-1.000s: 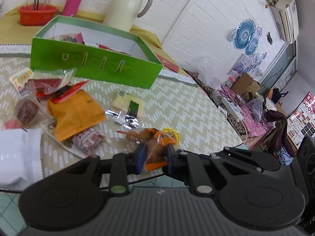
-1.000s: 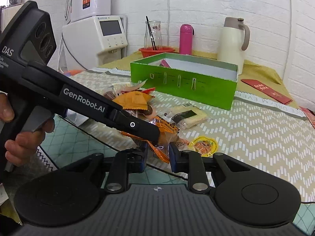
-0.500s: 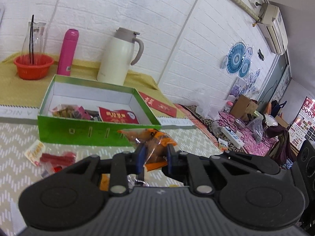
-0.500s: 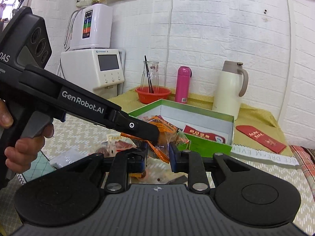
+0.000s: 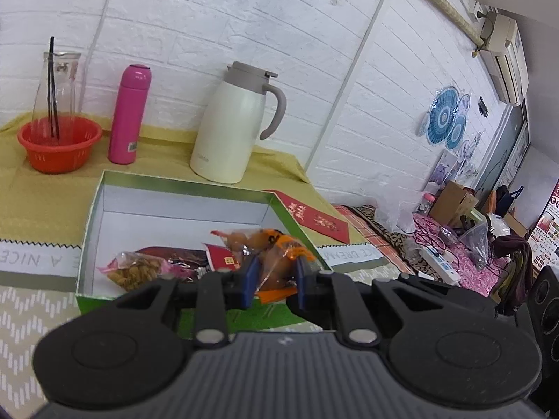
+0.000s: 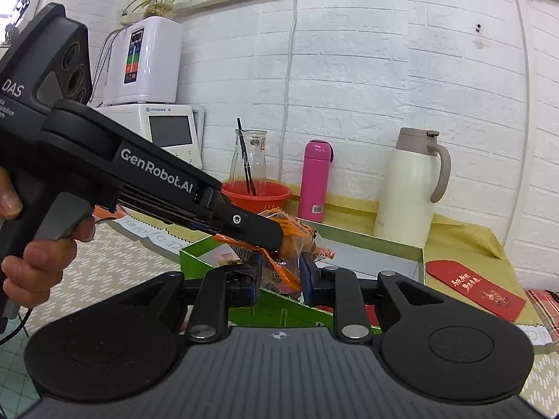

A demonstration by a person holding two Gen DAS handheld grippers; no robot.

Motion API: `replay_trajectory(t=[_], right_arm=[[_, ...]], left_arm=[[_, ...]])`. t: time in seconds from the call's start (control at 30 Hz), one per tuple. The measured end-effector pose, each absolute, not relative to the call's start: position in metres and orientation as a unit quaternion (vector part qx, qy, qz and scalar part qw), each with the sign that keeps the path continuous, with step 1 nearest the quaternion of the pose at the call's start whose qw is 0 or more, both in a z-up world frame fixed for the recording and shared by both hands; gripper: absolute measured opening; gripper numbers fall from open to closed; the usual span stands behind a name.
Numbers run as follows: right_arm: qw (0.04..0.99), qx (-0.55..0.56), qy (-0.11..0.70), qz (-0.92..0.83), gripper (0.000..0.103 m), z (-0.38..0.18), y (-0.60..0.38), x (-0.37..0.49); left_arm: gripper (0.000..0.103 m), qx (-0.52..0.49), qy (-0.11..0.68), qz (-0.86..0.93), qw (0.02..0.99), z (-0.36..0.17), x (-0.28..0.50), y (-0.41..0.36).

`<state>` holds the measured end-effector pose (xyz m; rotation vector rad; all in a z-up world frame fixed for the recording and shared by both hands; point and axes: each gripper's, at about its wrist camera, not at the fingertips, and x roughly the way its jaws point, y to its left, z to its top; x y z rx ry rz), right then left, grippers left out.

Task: Organize snacks
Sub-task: 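Carry the orange peanut packet into the green box and open the right gripper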

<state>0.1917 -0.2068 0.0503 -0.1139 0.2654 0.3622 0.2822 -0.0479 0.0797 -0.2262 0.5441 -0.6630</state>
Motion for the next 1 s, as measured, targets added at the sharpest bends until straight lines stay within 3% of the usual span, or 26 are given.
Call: replay_trajectory(t=[0.43, 0.47, 0.5, 0.53, 0.63, 0.7, 0.77, 0.83, 0.87, 1.0], right_arm=[[0.968, -0.025, 0.169, 0.183, 0.043, 0.016, -0.205, 0.26], [0.968, -0.024, 0.172, 0.18, 0.045, 0.013, -0.205, 0.262], [0.967, -0.027, 0.176, 0.18, 0.045, 0.011, -0.204, 0.265], [0.966, -0.031, 0.179, 0.183, 0.045, 0.009, -0.203, 0.266], [0.966, -0.051, 0.182, 0.179, 0.051, 0.004, -0.198, 0.266], [0.967, -0.052, 0.178, 0.173, 0.062, 0.004, -0.198, 0.264], [0.97, -0.051, 0.176, 0.161, 0.103, 0.005, -0.198, 0.262], [0.973, -0.047, 0.169, 0.151, 0.103, 0.008, -0.201, 0.259], [0.973, -0.048, 0.169, 0.15, 0.103, 0.009, -0.201, 0.256], [0.973, -0.058, 0.168, 0.146, 0.103, 0.02, -0.202, 0.242]], left_arm=[[0.015, -0.093, 0.292, -0.278, 0.91, 0.046, 0.354, -0.05], [0.027, -0.095, 0.291, -0.275, 0.911, 0.044, 0.356, -0.048], [0.046, -0.1, 0.291, -0.275, 0.911, 0.042, 0.357, -0.046], [0.057, -0.107, 0.29, -0.274, 0.911, 0.041, 0.356, -0.044], [0.062, -0.117, 0.281, -0.268, 0.914, 0.042, 0.353, -0.039], [0.067, -0.119, 0.275, -0.259, 0.918, 0.045, 0.349, -0.039], [0.073, -0.123, 0.27, -0.243, 0.924, 0.047, 0.343, -0.038], [0.083, -0.123, 0.267, -0.213, 0.932, 0.05, 0.338, -0.038], [0.1, -0.12, 0.265, -0.194, 0.937, 0.052, 0.335, -0.037], [0.1, -0.113, 0.248, -0.169, 0.947, 0.06, 0.32, -0.032]])
